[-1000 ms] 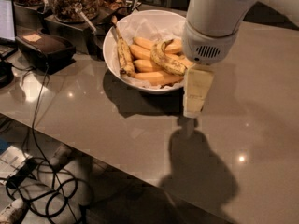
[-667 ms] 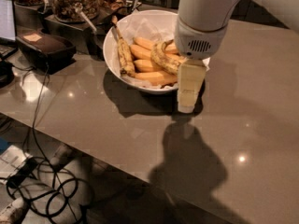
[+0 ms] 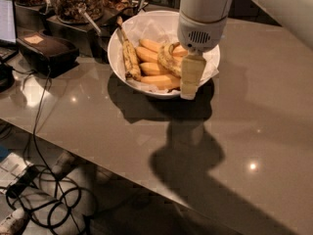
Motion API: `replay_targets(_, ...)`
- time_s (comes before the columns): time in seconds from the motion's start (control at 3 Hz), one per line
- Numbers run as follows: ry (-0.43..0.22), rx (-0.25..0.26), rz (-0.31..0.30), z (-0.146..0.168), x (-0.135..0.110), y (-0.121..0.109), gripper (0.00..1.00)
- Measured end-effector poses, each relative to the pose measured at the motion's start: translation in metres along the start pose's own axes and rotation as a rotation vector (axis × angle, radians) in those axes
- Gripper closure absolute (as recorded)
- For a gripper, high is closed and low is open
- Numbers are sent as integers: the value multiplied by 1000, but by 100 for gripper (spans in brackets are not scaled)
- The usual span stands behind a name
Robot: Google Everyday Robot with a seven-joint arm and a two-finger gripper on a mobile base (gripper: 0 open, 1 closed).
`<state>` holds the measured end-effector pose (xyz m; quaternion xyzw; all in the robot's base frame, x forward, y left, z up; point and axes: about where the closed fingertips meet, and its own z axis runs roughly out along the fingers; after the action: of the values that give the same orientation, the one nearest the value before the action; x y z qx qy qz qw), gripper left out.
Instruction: Pick banana from white bowl
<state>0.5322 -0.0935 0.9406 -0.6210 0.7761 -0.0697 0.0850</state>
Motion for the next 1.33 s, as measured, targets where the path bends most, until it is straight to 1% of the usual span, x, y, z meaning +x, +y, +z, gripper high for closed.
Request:
replay_targets(0.33,28,-28,36,10,-3,-10,22)
replay_targets(0.67,37,-50,48,16,-12,-18,29)
replay_targets(1.0,25,-75,30,18,-25,-18,35)
replay_targets(1.33,20,-85,26,19,-31,-20,33)
